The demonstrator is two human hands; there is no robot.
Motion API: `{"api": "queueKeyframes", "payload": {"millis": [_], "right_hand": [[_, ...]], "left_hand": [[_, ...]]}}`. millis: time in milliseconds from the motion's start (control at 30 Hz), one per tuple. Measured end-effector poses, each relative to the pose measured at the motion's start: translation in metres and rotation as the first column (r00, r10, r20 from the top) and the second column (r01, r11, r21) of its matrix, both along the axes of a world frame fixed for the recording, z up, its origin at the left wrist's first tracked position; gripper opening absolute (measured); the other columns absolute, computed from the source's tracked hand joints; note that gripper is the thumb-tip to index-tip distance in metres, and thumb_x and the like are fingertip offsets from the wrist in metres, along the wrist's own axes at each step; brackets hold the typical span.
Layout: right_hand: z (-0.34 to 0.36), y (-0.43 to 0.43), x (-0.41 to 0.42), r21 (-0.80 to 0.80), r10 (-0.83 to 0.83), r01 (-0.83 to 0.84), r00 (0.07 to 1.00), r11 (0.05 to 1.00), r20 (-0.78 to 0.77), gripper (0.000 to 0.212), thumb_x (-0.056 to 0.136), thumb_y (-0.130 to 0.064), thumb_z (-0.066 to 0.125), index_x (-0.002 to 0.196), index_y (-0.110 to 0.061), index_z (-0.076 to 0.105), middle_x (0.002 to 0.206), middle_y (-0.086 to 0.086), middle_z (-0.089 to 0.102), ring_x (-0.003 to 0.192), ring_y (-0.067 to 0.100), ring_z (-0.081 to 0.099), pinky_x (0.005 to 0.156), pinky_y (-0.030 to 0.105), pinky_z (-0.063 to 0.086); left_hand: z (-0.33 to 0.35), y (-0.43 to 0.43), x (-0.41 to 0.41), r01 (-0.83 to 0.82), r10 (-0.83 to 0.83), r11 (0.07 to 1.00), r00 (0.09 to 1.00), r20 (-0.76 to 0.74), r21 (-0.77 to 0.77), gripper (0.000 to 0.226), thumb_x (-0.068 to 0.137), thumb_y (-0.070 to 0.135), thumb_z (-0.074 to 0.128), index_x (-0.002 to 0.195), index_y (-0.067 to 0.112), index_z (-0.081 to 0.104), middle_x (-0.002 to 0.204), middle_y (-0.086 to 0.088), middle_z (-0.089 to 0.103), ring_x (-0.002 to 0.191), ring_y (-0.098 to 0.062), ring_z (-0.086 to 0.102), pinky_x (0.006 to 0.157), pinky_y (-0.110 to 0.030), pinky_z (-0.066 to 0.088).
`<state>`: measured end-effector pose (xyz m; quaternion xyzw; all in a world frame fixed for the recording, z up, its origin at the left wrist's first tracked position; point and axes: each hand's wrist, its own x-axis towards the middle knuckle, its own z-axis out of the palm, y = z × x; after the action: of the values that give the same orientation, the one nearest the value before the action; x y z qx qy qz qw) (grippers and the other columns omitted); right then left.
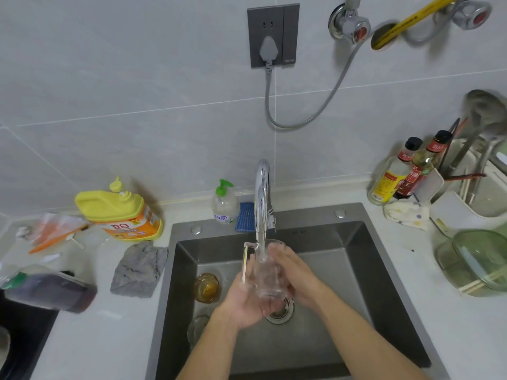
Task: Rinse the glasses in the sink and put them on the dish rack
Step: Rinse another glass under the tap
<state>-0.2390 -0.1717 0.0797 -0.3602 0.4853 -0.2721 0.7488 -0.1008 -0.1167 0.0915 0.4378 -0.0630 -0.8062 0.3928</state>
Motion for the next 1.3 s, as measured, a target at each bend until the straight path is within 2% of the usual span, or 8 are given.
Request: {"api": "queueKeyframes", "payload": {"millis": [167, 333, 533, 600, 767, 933, 1100, 1300], "right_hand": [[0.004, 0.001, 0.006, -0.111, -0.253, 0.249, 0.967, 0.962, -0.031, 0.072, 0.062, -0.07, 0.084, 0.108, -0.019, 0.064, 0.111, 0.0, 0.076, 0.104, 0.026, 0.074, 0.1, 0.059, 0.054], [-0.002, 0.002, -0.012, -0.266, 0.078, -0.155, 0.957, 0.951, -0.281, 0.062, 0.076, -0.074, 0.068, 0.078, -0.013, 0.075, 0.092, 0.009, 0.079, 0.095, 0.03, 0.076, 0.095, 0.049, 0.059], [0.006, 0.005, -0.019, -0.441, 0.02, -0.351, 0.8, 0.826, -0.599, 0.06, 0.08, -0.083, 0.056, 0.088, -0.025, 0.066, 0.082, -0.005, 0.07, 0.073, 0.008, 0.065, 0.072, 0.029, 0.057], [0.016, 0.011, -0.019, -0.505, -0.059, -0.318, 0.799, 0.803, -0.598, 0.05, 0.08, -0.069, 0.069, 0.107, -0.03, 0.053, 0.08, -0.006, 0.066, 0.069, 0.004, 0.061, 0.067, 0.024, 0.054], [0.013, 0.013, -0.018, -0.424, 0.031, -0.195, 0.93, 0.885, -0.365, 0.111, 0.051, -0.077, 0.084, 0.146, -0.05, 0.033, 0.127, -0.016, 0.054, 0.115, 0.002, 0.056, 0.105, 0.033, 0.049], [0.01, 0.009, 0.013, -0.312, -0.076, -0.022, 0.952, 0.95, -0.298, 0.071, 0.068, -0.065, 0.083, 0.127, -0.051, 0.045, 0.131, -0.011, 0.057, 0.122, 0.01, 0.058, 0.106, 0.039, 0.049], [0.015, 0.016, 0.036, -0.263, -0.118, -0.007, 0.882, 0.965, -0.456, 0.065, 0.089, -0.082, 0.042, 0.125, -0.028, 0.046, 0.117, -0.002, 0.062, 0.106, 0.015, 0.062, 0.096, 0.044, 0.052], [0.004, 0.011, 0.021, -0.336, -0.083, -0.108, 0.857, 0.936, -0.508, 0.065, 0.097, -0.074, 0.012, 0.149, -0.044, 0.04, 0.148, -0.011, 0.049, 0.144, 0.013, 0.038, 0.123, 0.05, 0.023]], "left_hand": [[-0.007, 0.006, 0.0, -0.2, 0.198, 0.976, 0.98, 0.025, 0.082, 0.055, 0.108, 0.045, 0.04, 0.141, 0.005, 0.058, 0.122, -0.018, 0.071, 0.084, -0.026, 0.071, 0.064, -0.032, 0.062], [-0.011, 0.004, 0.007, -0.291, 0.258, 0.95, 0.935, 0.241, 0.11, 0.068, 0.107, 0.059, 0.031, 0.134, 0.006, 0.065, 0.096, -0.013, 0.075, 0.059, -0.016, 0.057, 0.049, -0.025, 0.049], [0.002, 0.003, -0.003, -0.416, 0.4, 0.905, 0.904, 0.154, 0.091, 0.057, 0.107, 0.05, 0.043, 0.125, 0.001, 0.066, 0.115, -0.024, 0.075, 0.102, -0.036, 0.074, 0.086, -0.046, 0.062], [0.006, 0.001, -0.008, -0.435, 0.427, 0.887, 0.901, 0.082, 0.156, 0.05, 0.107, 0.044, 0.047, 0.122, 0.001, 0.066, 0.104, -0.022, 0.076, 0.088, -0.033, 0.076, 0.073, -0.042, 0.066], [0.007, -0.003, -0.014, -0.304, 0.305, 0.906, 0.951, 0.045, 0.293, 0.057, 0.109, 0.048, 0.038, 0.112, -0.002, 0.066, 0.082, -0.017, 0.07, 0.055, -0.023, 0.065, 0.042, -0.026, 0.054], [-0.002, -0.004, -0.021, -0.243, 0.187, 0.952, 0.943, 0.274, 0.186, 0.051, 0.111, 0.04, 0.033, 0.123, 0.003, 0.067, 0.11, -0.022, 0.077, 0.095, -0.035, 0.075, 0.077, -0.042, 0.064], [0.01, -0.005, -0.029, -0.086, 0.107, 0.994, 0.697, 0.709, -0.066, 0.06, 0.103, 0.069, 0.03, 0.139, 0.033, 0.062, 0.14, 0.0, 0.065, 0.135, -0.023, 0.057, 0.115, -0.044, 0.043], [0.006, -0.012, -0.03, -0.025, 0.129, 0.989, 0.635, 0.762, -0.147, 0.086, 0.072, 0.092, 0.052, 0.132, 0.031, 0.052, 0.128, 0.006, 0.063, 0.116, -0.018, 0.061, 0.102, -0.039, 0.049]]}}
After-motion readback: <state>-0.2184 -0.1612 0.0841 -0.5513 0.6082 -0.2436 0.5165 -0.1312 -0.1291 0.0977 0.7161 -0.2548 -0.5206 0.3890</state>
